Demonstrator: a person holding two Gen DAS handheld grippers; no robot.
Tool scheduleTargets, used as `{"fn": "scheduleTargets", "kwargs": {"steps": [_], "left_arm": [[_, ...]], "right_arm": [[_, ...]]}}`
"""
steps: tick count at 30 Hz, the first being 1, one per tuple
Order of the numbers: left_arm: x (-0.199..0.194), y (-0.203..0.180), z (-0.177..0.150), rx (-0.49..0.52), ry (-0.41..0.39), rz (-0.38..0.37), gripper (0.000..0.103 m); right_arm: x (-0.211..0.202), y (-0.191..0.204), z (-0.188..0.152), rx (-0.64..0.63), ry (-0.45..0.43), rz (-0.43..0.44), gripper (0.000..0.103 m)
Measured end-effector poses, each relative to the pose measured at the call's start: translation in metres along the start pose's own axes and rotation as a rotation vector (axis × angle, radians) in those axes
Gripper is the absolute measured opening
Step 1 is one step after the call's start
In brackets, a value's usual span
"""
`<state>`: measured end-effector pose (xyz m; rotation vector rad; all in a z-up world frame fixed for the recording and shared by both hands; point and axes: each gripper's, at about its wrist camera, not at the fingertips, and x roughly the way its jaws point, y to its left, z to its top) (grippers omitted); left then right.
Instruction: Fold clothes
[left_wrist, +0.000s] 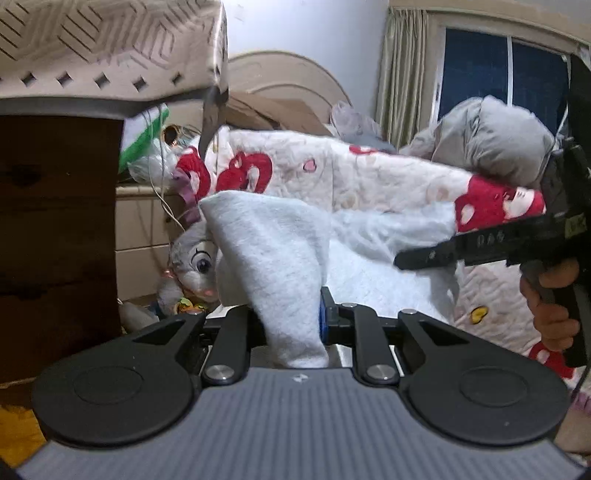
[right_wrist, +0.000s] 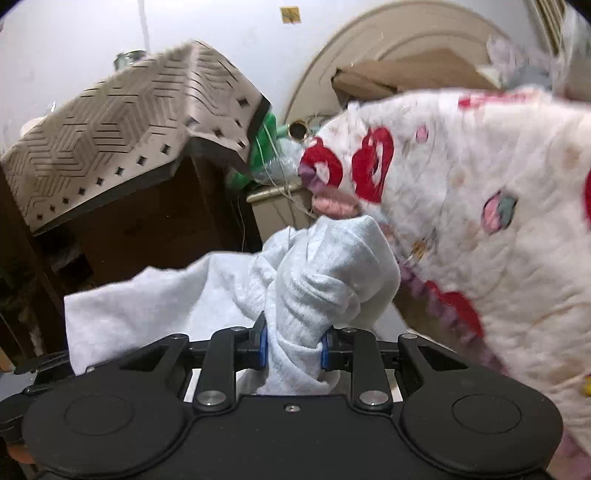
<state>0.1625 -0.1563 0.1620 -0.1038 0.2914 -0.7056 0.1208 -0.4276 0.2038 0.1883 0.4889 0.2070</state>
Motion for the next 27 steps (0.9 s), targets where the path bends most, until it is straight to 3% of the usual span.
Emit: {"fn": "scheduleTargets", "kwargs": {"steps": [4,7,8,9,10,11,12,16,20,24,25,26,27], "left_arm": [[0.034,0.021,-0.013,-0.009,-0.011,0.008,0.016],[0.062,0.033,-0.031,-0.145,-0.054,0.042,0.017],[0.076,0.036,-0.036,-0.195,-0.055,0.068,0.019],[0.094,0.044,-0.046,-0.22,-0.013,0.108,0.019],[0.106,0.05,-0.054,-0.254,0.018,0.142,0.019],[0.118,0.055,-0.063,-0.289,0.047,0.176,0.02],[0.121,0.061,-0.068,-0.321,0.05,0.181,0.024],[0.102,0.072,-0.068,-0.372,-0.012,0.187,0.027],[0.063,0.07,-0.054,-0.265,-0.187,0.358,0.033],[0.071,0.055,-0.034,-0.115,-0.086,0.201,0.033],[0.084,0.051,-0.033,-0.071,-0.026,0.187,0.032],[0.099,0.046,-0.033,-0.027,0.037,0.176,0.031],[0.113,0.042,-0.032,0.018,0.099,0.165,0.029]], "right_arm": [[0.035,-0.022,0.0,-0.036,0.013,0.041,0.028],[0.057,-0.048,-0.002,0.014,-0.037,0.086,0.03],[0.075,-0.055,-0.003,0.026,-0.033,0.059,0.037],[0.092,-0.062,-0.005,0.033,-0.022,0.022,0.056],[0.113,-0.071,-0.009,0.017,0.022,-0.063,0.065],[0.131,-0.077,-0.013,0.013,0.068,-0.156,0.067],[0.14,-0.086,-0.02,0.051,0.069,-0.193,0.067],[0.134,-0.112,-0.036,0.246,0.018,-0.103,0.062],[0.116,-0.101,-0.032,0.199,0.011,-0.149,0.056],[0.09,-0.084,-0.027,0.141,-0.074,-0.259,0.057],[0.086,-0.078,-0.026,0.105,-0.093,-0.272,0.056],[0.083,-0.073,-0.025,0.069,-0.111,-0.284,0.047],[0.08,-0.066,-0.024,0.03,-0.126,-0.292,0.031]]}}
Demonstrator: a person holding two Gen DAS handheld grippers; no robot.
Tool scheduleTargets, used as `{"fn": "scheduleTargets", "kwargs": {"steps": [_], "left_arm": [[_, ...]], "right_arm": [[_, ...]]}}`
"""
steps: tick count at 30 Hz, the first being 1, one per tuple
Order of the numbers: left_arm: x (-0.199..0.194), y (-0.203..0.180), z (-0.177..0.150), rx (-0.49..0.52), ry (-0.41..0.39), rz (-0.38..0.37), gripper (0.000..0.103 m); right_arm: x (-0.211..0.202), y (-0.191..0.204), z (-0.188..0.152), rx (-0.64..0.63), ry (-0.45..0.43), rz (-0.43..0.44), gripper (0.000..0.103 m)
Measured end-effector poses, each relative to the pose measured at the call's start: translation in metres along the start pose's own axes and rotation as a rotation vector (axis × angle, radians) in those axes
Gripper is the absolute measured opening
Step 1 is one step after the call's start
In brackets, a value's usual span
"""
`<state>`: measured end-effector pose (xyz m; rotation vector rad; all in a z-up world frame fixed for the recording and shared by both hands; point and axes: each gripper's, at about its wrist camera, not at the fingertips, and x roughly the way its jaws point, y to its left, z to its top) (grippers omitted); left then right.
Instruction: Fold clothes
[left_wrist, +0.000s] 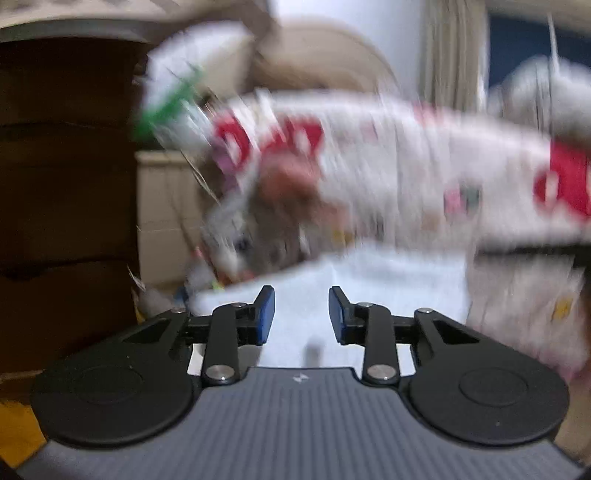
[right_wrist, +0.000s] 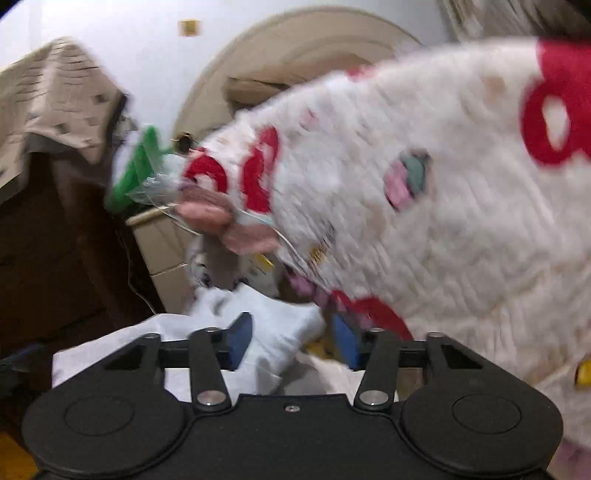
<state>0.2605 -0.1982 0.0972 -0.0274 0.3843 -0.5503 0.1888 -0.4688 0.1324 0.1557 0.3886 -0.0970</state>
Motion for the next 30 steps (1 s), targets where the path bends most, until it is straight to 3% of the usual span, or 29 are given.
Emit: {"fn": "scheduleTargets", "kwargs": {"steps": [2,5,9,11,14,16,18,19,21,23,26,28,30], "left_arm": [[0.026,0.003,-0.003,-0.032,0.089,0.03,0.029],[0.034,0.022,-0.013,-0.204,0.107,0.043,0.028],[0.03,0.014,-0.017,-0.122,0.115,0.047,0.028],[0.027,0.017,-0.018,-0.117,0.121,0.023,0.028],[0.028,0.021,-0.016,-0.118,0.132,0.021,0.028],[0.028,0.021,-0.014,-0.096,0.133,0.036,0.029],[0.018,0.018,-0.011,-0.056,0.137,0.061,0.041],[0.009,0.017,-0.01,-0.05,0.142,0.073,0.046],[-0.011,0.019,-0.009,-0.056,0.152,0.094,0.065],[-0.034,0.018,-0.011,-0.037,0.18,0.117,0.067],[-0.061,0.001,-0.03,0.02,0.236,0.137,0.068],[-0.077,-0.009,-0.043,0.006,0.265,0.126,0.073],[-0.094,-0.026,-0.055,0.006,0.265,0.161,0.081]], "right_arm": [[0.002,0.02,0.001,-0.103,-0.011,0.027,0.027],[0.017,0.055,-0.003,-0.231,0.003,0.092,0.026],[0.051,0.083,-0.017,-0.353,0.085,0.152,0.023],[0.07,0.078,-0.017,-0.34,0.091,0.105,0.024],[0.096,0.062,-0.006,-0.221,0.097,0.051,0.024],[0.109,0.063,-0.002,-0.199,0.122,-0.02,0.019],[0.109,0.063,0.001,-0.172,0.121,-0.099,0.02],[0.104,0.064,0.005,-0.159,0.114,-0.119,0.023],[0.094,0.065,0.011,-0.136,0.1,-0.158,0.05],[0.074,0.062,0.015,-0.118,0.081,-0.17,0.06],[0.037,0.053,0.015,-0.106,0.122,-0.122,0.061],[0.005,0.049,0.008,-0.162,0.162,-0.085,0.061],[-0.038,0.05,-0.01,-0.226,0.154,-0.046,0.062]]}}
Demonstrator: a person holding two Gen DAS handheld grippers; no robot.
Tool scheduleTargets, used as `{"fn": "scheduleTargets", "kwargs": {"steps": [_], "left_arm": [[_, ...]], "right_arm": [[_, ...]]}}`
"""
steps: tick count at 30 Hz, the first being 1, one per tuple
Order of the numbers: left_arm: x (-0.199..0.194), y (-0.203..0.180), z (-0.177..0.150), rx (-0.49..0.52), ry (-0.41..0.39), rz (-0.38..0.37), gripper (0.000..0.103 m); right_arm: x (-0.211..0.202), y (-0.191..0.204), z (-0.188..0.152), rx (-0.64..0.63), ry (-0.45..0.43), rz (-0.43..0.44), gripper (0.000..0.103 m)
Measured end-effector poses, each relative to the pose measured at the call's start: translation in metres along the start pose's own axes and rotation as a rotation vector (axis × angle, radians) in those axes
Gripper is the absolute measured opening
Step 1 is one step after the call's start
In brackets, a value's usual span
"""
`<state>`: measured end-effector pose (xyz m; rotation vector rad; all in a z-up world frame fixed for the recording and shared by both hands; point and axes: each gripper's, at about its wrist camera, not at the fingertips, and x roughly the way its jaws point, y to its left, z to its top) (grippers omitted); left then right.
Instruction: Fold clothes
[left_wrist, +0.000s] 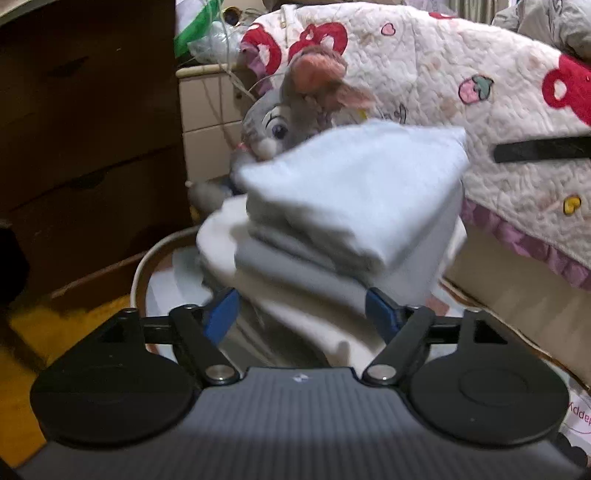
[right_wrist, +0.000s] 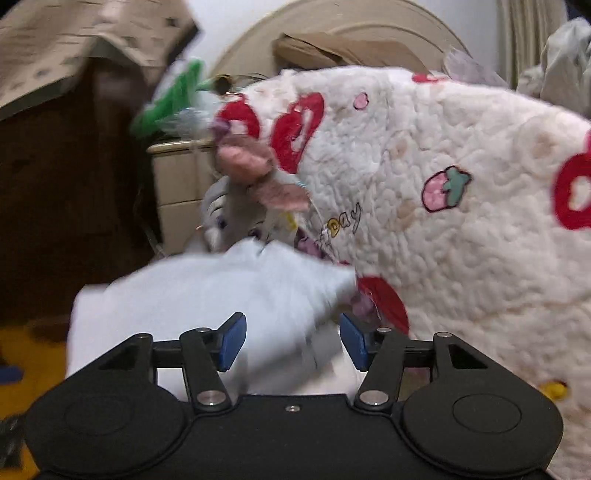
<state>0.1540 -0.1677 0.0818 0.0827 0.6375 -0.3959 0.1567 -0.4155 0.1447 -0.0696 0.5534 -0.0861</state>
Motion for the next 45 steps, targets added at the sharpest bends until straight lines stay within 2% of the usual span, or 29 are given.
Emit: {"fn": "scheduleTargets", "kwargs": {"steps": [2,4,6,10,13,15,18,21,23,27,32,35,41,45], "left_arm": [[-0.016,-0.014,-0.017,0.005,-0.016,0.032,0.088],[-0.033,-0.029,-0.036,0.023,-0.048,0.059,0.094],[-0.046,-0.04,-0.052,0.036,-0.061,0.077,0.099],[-0.067,-0.057,-0.076,0.028,-0.024,0.149,0.101],[-0.083,-0.069,-0.092,0.062,-0.017,0.163,0.103],[-0.09,-0.077,-0.105,0.087,-0.003,0.156,0.103],[-0.09,-0.087,-0.124,0.104,0.025,0.146,0.103],[-0.088,-0.093,-0.139,0.125,0.065,0.127,0.103],[-0.088,-0.096,-0.149,0.139,0.081,0.12,0.103],[-0.1,-0.101,-0.159,0.154,0.058,0.124,0.103],[-0.114,-0.105,-0.158,0.16,0.059,0.04,0.103],[-0.121,-0.108,-0.157,0.163,0.051,0.019,0.103],[-0.13,-0.113,-0.158,0.157,0.058,-0.036,0.103],[-0.13,-0.114,-0.158,0.151,0.063,-0.038,0.103]], "right_arm": [[-0.038,0.01,-0.032,-0.073,-0.05,0.008,0.064],[-0.068,0.014,-0.07,-0.039,-0.104,-0.017,0.065],[-0.08,0.016,-0.102,0.022,-0.103,0.015,0.065],[-0.103,0.018,-0.165,0.141,-0.102,0.078,0.065],[-0.12,0.019,-0.19,0.191,-0.092,0.107,0.066],[-0.128,0.023,-0.203,0.206,-0.066,0.095,0.067],[-0.131,0.034,-0.22,0.159,0.007,0.09,0.067],[-0.136,0.041,-0.234,0.09,0.035,0.069,0.067],[-0.145,0.039,-0.237,0.094,0.029,0.056,0.067],[-0.159,0.037,-0.24,0.13,0.045,0.054,0.069],[-0.17,0.037,-0.251,0.148,0.08,0.027,0.07],[-0.175,0.034,-0.258,0.182,0.081,0.032,0.071],[-0.18,0.038,-0.263,0.148,0.084,0.016,0.072],[-0.18,0.04,-0.261,0.148,0.084,0.015,0.073]]}}
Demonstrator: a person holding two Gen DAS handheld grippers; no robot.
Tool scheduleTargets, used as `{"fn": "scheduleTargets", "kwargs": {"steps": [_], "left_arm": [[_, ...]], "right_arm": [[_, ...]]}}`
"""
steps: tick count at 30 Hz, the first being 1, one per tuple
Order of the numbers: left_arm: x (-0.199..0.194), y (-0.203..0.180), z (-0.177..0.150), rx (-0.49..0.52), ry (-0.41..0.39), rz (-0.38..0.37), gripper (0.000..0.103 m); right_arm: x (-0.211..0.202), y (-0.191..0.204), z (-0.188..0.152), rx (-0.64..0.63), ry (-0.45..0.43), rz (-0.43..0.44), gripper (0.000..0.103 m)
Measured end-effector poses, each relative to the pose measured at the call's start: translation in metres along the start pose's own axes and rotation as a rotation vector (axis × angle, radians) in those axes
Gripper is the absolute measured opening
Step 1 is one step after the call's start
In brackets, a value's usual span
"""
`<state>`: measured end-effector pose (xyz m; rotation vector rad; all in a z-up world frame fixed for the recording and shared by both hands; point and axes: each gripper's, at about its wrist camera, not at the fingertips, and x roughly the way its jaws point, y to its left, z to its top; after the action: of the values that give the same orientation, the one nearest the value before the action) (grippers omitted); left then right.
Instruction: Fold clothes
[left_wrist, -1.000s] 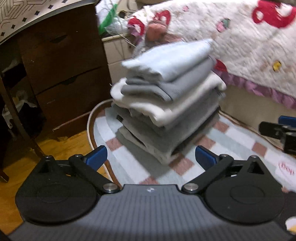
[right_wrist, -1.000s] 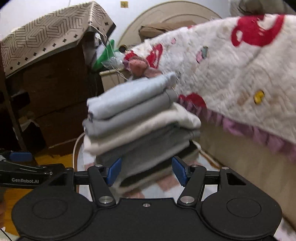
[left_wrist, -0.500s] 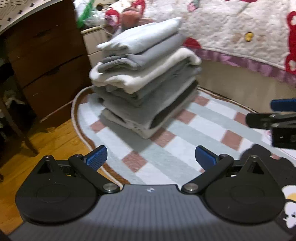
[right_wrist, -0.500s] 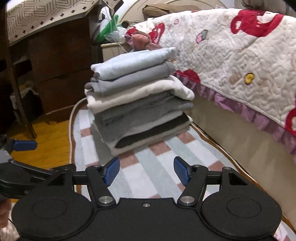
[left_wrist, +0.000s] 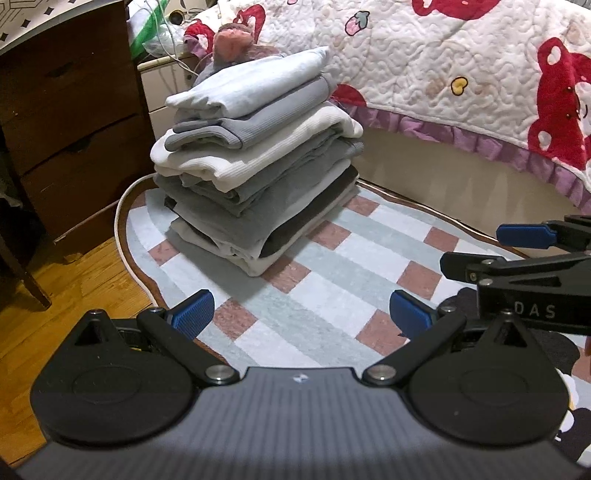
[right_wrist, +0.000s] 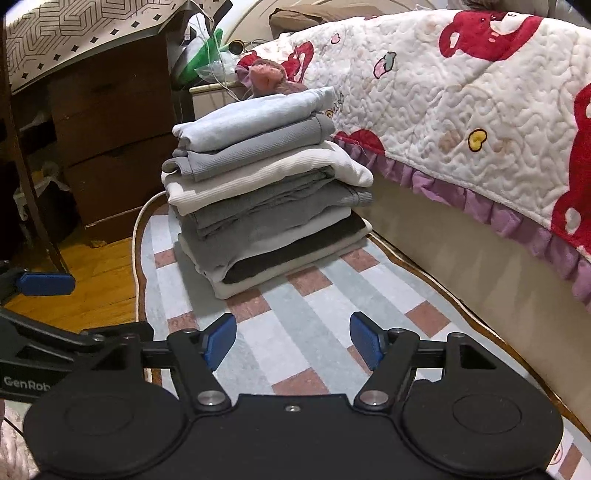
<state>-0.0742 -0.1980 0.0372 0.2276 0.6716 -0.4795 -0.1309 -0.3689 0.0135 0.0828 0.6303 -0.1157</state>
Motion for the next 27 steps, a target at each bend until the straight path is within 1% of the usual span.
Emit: {"fn": "scheduleTargets", "kwargs": {"steps": [8,14,24,27], "left_arm": [[0.0028,0.0036,-0.0002,-0.019,0.017,-0.013,0.103],[0.0064,0.0045,-0.0017,-0.024,0.033,-0.018,0.103],[0.0077,0.0046,-0.0021,-0.017,0.03,-0.011,0.103],[0.0077,0.0032,-0.0027,-0.009,0.03,-0.011,0.103]], "right_arm": [[-0.0001,0.0018,-0.0009,-0.011,0.003,-0.004,0.074],[0.003,0.0018,-0.0036,-0.01,0.023,-0.013,0.074],[0.0036,0.0015,-0.0076,-0.011,0.034,-0.014,0.074],[0.0035,0.0014,-0.0073,-0.007,0.055,-0.025,0.074]]}}
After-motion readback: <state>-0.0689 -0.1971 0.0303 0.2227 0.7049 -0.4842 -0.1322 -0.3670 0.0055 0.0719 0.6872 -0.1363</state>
